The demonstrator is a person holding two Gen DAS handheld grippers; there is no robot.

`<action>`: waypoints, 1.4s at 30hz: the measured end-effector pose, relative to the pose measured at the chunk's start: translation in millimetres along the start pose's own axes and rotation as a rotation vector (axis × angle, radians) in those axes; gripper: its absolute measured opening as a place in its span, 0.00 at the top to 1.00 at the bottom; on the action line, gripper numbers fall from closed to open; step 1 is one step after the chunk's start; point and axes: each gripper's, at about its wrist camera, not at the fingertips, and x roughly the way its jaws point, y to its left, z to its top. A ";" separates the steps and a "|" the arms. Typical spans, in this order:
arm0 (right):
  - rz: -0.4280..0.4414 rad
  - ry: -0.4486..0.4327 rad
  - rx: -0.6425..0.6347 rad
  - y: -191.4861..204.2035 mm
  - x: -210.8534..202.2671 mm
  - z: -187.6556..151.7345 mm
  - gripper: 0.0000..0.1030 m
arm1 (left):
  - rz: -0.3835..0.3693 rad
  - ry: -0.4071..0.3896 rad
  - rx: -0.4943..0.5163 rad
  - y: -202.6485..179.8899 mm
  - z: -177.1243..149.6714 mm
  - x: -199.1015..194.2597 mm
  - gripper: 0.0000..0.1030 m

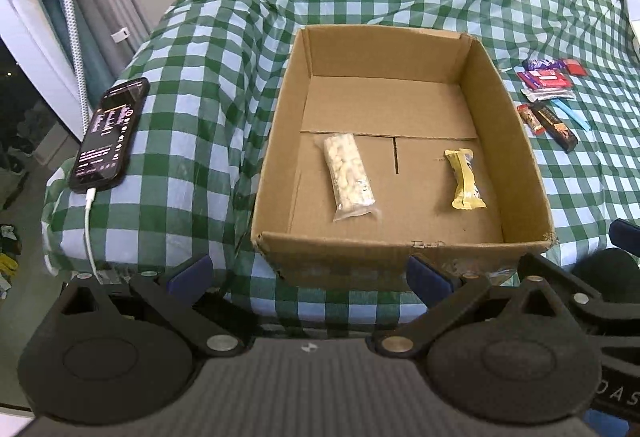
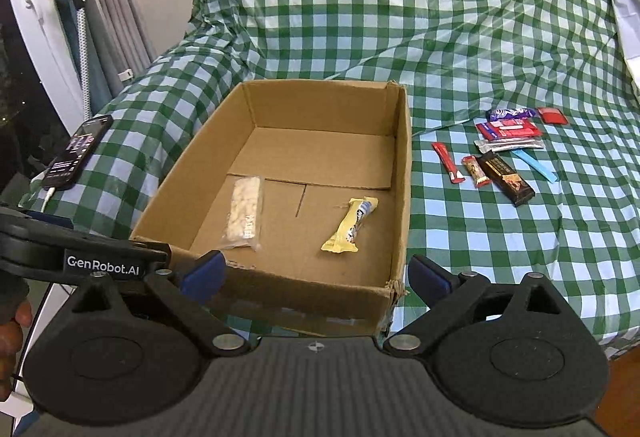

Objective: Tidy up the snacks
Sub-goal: 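Open both tools to drop the two snacks into the box, then move both tools back over the remaining snacks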

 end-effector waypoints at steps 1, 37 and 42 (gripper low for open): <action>0.001 -0.004 -0.001 -0.2 -2.6 -1.2 0.05 | 0.002 -0.003 0.002 -0.4 -1.5 -1.9 0.00; 0.037 -0.030 0.159 -57.9 1.8 -9.5 0.05 | 0.048 0.033 0.096 -47.1 21.4 7.2 0.00; -0.056 -0.075 0.222 -107.5 11.2 1.4 0.05 | 0.064 0.042 0.094 -59.5 40.3 16.0 0.00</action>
